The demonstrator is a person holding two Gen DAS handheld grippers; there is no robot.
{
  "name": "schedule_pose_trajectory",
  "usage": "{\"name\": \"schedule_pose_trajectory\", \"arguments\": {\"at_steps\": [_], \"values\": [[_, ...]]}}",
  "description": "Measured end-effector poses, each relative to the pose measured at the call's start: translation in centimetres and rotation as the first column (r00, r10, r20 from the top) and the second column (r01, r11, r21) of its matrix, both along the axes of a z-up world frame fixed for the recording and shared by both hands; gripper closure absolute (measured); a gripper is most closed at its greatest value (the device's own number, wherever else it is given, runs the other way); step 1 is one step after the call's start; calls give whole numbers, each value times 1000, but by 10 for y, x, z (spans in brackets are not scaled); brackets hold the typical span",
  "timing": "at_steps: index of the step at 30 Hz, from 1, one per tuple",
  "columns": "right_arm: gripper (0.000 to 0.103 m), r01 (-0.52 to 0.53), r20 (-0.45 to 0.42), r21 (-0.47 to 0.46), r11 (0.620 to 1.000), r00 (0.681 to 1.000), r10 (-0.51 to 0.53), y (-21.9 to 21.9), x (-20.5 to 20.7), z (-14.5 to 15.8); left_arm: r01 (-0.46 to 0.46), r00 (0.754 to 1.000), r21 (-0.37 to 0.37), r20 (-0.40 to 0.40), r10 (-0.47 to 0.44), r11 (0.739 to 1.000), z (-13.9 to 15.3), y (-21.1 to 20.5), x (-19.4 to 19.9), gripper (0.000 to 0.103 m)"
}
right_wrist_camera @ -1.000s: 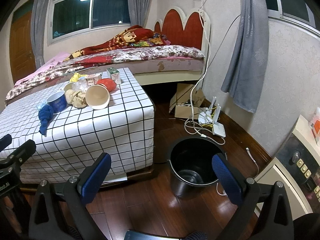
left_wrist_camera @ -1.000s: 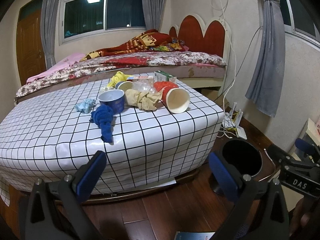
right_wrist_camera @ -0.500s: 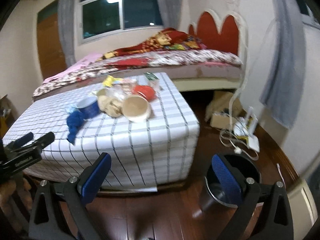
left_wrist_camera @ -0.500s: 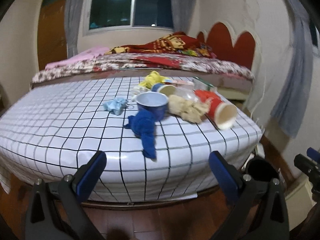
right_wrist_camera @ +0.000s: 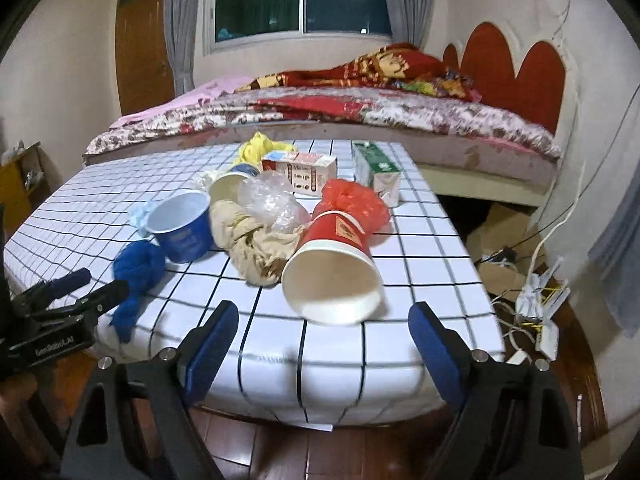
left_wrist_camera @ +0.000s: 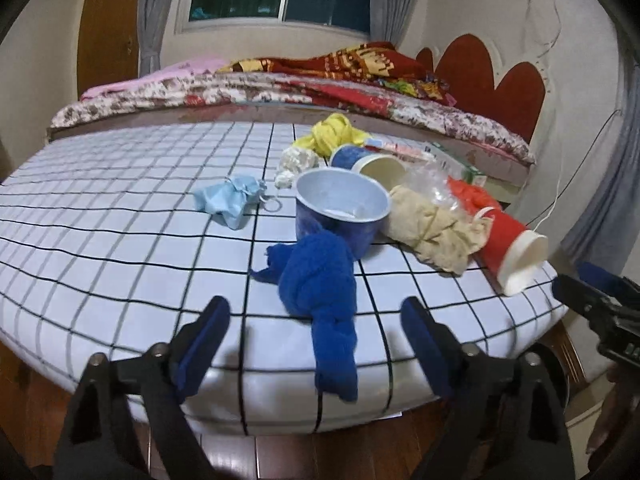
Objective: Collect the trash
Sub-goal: 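Grasp the red-and-white paper cup with the right tool while the left tool grasps the blue knit glove, then carry cup and glove over the black bin and open both tools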
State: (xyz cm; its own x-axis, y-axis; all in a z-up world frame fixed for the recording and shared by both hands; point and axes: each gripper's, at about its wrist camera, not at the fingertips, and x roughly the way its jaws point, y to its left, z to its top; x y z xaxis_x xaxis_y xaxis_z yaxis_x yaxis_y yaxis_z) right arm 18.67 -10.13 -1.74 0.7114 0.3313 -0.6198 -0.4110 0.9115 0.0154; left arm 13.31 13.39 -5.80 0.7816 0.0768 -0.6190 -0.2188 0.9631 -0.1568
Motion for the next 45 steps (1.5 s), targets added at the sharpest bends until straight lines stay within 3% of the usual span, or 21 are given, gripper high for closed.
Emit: {"name": "schedule_pose_trajectory", "arguments": {"at_steps": [11,12,13,14,15,18,23,32,45], "values": [[15,6,-46,-22,1000,999,-7,9,52,-23,21,999,-4,-50,-21,1000,-19,3,30,28],[17,1,-52,-16,1000,999,-2,8,55,-24,21,999,9,-50,-20,1000,-19,2,32,29],[28,-6,-58,-7,1000,998,5,8,56,-25,23,998,14,-50,-22,1000,-19,2,32,31],[33,-14,-68,-4,1000,998,14,7,58,-26,26,999,15,-48,-26,1000,-19,3,33,40],[34,-19,-66,4,1000,998,20,7,58,-26,36,998,4,-42,-36,999,-18,5,33,57],[42,-30,-63,25,999,998,32,4,55,-22,52,998,-15,-32,-53,999,-16,7,31,62],[49,-59,-44,23,998,997,60,5,40,-18,55,998,2,18,-55,998,-4,4,17,63],[50,-69,60,26,997,996,67,-12,2,5,91,993,29,66,-93,995,18,-11,-4,63],[50,97,101,78,992,989,-104,-104,-24,24,245,962,60,107,-251,968,36,-83,-6,63]]}}
